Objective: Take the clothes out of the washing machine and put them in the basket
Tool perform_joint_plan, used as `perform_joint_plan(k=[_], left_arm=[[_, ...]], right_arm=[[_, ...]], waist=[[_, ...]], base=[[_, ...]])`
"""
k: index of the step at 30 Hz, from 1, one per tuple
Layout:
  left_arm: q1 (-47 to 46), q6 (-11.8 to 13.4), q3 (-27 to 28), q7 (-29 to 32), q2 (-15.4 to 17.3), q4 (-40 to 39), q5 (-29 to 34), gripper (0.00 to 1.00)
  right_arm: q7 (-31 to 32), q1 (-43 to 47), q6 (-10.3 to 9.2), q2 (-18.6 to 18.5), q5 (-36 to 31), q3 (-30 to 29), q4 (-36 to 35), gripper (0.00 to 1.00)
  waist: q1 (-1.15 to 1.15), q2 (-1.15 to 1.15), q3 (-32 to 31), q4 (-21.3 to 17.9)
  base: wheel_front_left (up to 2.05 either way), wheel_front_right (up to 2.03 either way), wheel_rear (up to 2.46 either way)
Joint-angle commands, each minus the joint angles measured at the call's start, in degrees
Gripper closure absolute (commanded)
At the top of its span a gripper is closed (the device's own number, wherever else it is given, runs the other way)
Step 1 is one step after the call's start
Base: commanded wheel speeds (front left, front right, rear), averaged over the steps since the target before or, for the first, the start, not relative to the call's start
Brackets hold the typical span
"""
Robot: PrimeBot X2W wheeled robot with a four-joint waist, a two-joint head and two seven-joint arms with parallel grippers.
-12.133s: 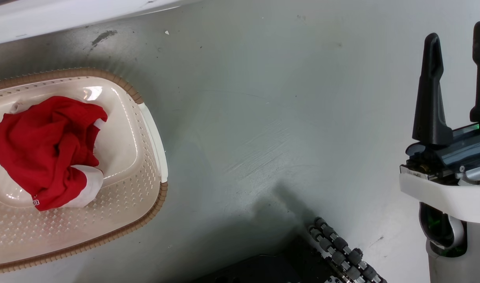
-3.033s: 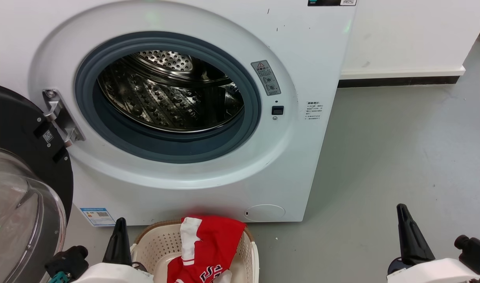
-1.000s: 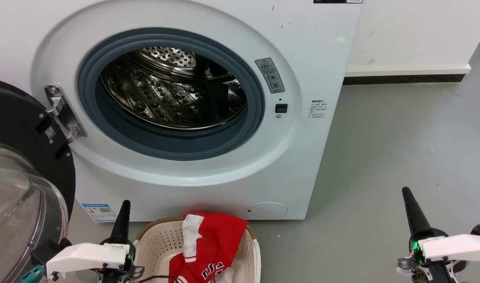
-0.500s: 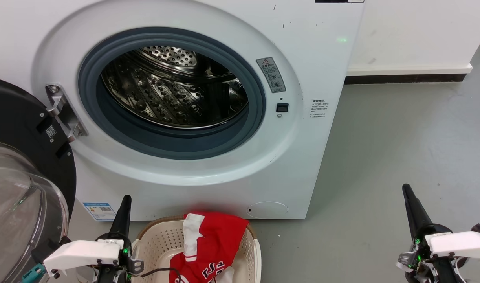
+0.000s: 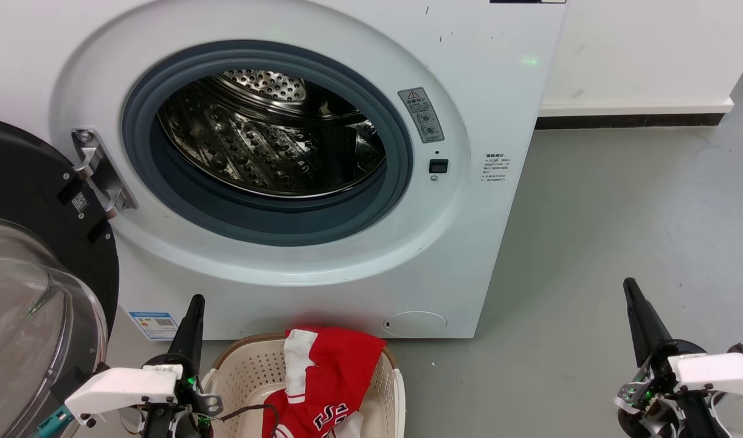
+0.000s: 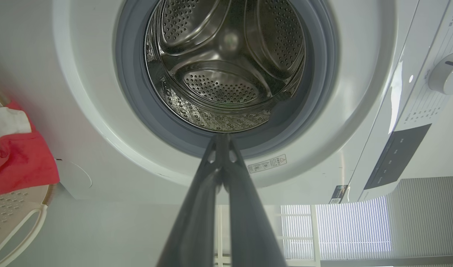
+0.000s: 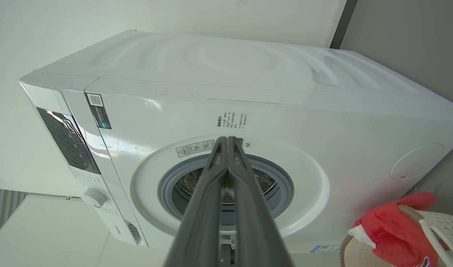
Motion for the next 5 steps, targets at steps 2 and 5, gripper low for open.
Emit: perform_joint_plan(k=[2,5], left_arm=[[-1.0,-0.4,0.3,0.5,0.1,0.2,-1.6,1.00],[-1.2,-0.5,0.4,0.7,0.1,0.3,-2.8,1.00]], right_arm=[[0.5,-1.2,-0.01,0.0,1.7,-0.2,0.3,1.00],[0.8,-1.4,-0.02,0.0,2.9,-0.4,0.4,1.00]], waist=[[0.00,0.00,0.0,0.0],[0.00,0.00,0.1,0.1]], base=[[0.00,0.00,0.00],[0.00,0.00,0.00]])
